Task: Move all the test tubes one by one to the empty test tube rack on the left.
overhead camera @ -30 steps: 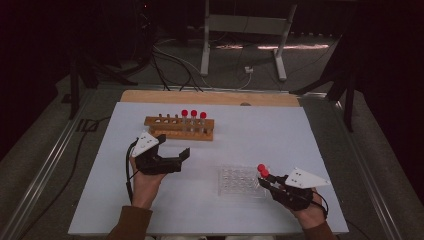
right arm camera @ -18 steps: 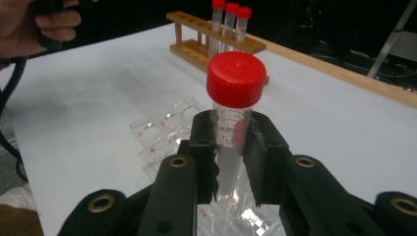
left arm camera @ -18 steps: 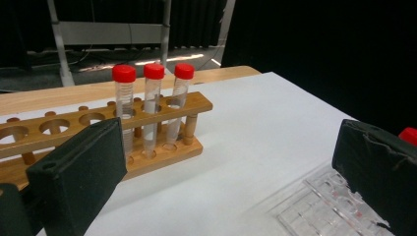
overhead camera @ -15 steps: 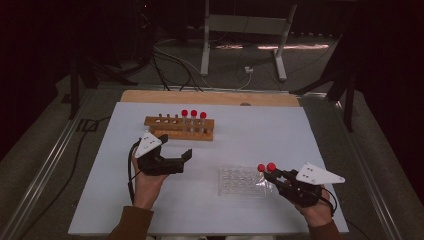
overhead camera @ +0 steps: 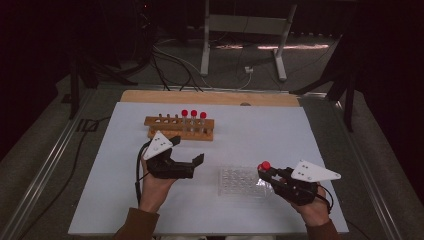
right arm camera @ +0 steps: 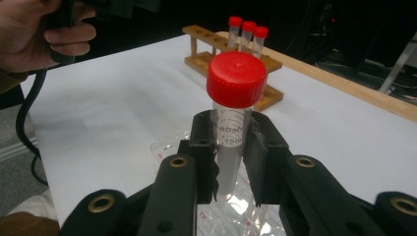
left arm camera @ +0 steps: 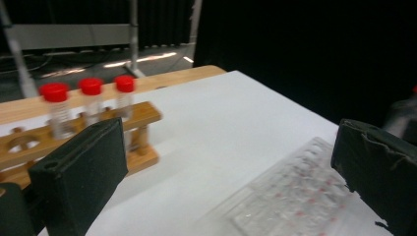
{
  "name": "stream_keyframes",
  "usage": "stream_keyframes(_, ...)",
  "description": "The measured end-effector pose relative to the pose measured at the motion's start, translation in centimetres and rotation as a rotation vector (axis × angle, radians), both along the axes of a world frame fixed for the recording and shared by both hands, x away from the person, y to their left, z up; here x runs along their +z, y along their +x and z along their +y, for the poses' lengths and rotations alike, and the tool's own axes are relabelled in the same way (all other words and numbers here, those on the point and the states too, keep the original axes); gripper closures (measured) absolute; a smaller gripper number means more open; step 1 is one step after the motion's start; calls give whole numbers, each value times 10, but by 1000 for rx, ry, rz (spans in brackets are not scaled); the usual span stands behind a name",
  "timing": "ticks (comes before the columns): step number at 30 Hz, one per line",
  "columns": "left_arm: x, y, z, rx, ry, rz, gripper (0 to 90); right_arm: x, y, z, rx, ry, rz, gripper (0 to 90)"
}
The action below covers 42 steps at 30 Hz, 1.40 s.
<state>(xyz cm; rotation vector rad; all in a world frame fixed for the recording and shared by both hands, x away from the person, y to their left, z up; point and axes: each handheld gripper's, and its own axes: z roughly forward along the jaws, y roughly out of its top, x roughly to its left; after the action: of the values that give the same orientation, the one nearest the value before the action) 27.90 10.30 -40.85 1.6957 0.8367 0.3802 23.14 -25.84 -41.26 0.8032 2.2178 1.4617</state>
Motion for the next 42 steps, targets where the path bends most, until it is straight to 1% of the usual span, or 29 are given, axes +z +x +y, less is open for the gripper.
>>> stream_keyframes(2, 0, -1, -6, -24, -2, 3, 13, 0, 1, 3, 8, -5, 8, 747)
stream_keyframes(4, 1, -3, -15, -51, 5, 3, 13, -1, 1, 6, 16, -10, 17, 747)
stream_keyframes(6, 3, -4, -20, -77, 1, 4, 13, -1, 2, 10, 25, -13, 24, 747)
stream_keyframes(9, 5, -5, -32, -114, 15, -8, 13, -1, 3, 14, 31, -17, 30, 747)
stream_keyframes(11, 6, -5, -39, -142, 12, -10, 13, -1, 3, 17, 35, -20, 28, 747)
stream_keyframes(13, 7, -5, -44, -151, 15, -15, 29, 0, 3, 19, 38, -20, 29, 747)
stream_keyframes(17, 9, -8, -58, -188, 29, -23, 42, 0, 4, 21, 40, -19, 34, 747)
stream_keyframes(24, 11, -10, -78, -236, 25, -27, 90, -1, 5, 29, 50, -25, 46, 747)
stream_keyframes(27, 9, -11, -85, -261, 24, -32, 172, -2, 5, 33, 56, -27, 52, 747)
stream_keyframes(28, 9, -12, -87, -271, 27, -32, 177, -2, 5, 34, 58, -29, 52, 747)
stream_keyframes(32, 7, -14, -96, -328, 30, -38, 317, -4, 5, 36, 62, -29, 58, 747)
stream_keyframes(35, 6, -15, -101, -356, 35, -41, 441, -4, 5, 37, 67, -28, 60, 747)
stream_keyframes(37, 5, -15, -102, -372, 30, -39, 524, -4, 5, 38, 68, -27, 61, 747)
stream_keyframes(39, 5, -16, -103, -383, 30, -40, 583, -4, 5, 38, 70, -26, 62, 747)
stream_keyframes(42, 5, -16, -104, -400, 33, -36, 642, -4, 5, 38, 71, -25, 63, 746)
